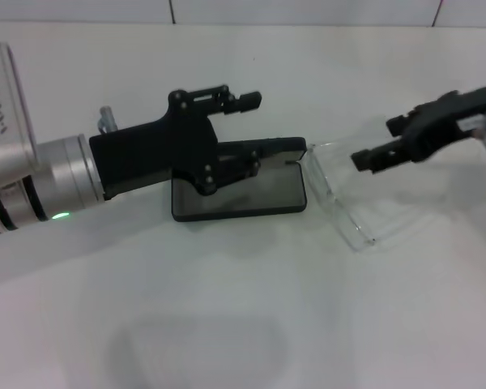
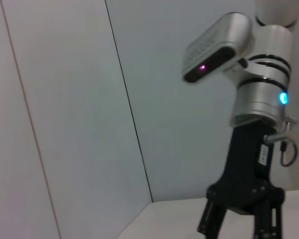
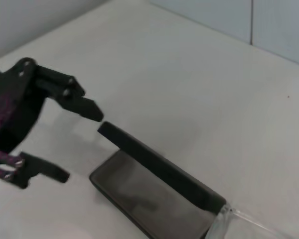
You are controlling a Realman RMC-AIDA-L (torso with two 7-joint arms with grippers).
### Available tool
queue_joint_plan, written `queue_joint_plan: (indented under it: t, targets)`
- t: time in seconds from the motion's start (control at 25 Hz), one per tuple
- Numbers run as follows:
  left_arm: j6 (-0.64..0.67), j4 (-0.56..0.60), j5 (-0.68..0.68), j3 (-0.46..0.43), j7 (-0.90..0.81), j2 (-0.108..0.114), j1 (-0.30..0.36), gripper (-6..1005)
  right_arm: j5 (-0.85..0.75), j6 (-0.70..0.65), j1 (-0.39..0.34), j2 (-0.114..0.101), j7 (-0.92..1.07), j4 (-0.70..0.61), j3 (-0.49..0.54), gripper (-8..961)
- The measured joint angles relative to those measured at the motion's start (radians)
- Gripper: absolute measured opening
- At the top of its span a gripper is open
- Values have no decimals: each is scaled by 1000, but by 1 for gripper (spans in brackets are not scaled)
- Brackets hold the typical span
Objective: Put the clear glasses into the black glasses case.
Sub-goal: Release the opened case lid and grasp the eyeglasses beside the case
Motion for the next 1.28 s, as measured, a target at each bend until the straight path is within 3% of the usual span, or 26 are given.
queue_joint_plan:
  t: [0.28, 0.64, 1.0, 1.28]
  targets:
    - [4, -2, 3, 6, 1, 1, 1, 560, -136, 4, 103, 2, 152, 55, -110, 852]
    - [5, -3, 42, 7, -5, 2, -2, 560, -150, 143, 142, 8, 171, 183, -244, 831]
    - [6, -4, 44, 7, 0, -1, -4, 559, -137, 219, 180, 7, 182, 325, -295, 811]
    - [3, -4, 44, 7, 0, -1, -5, 559, -137, 236, 182, 7, 182, 348, -298, 795]
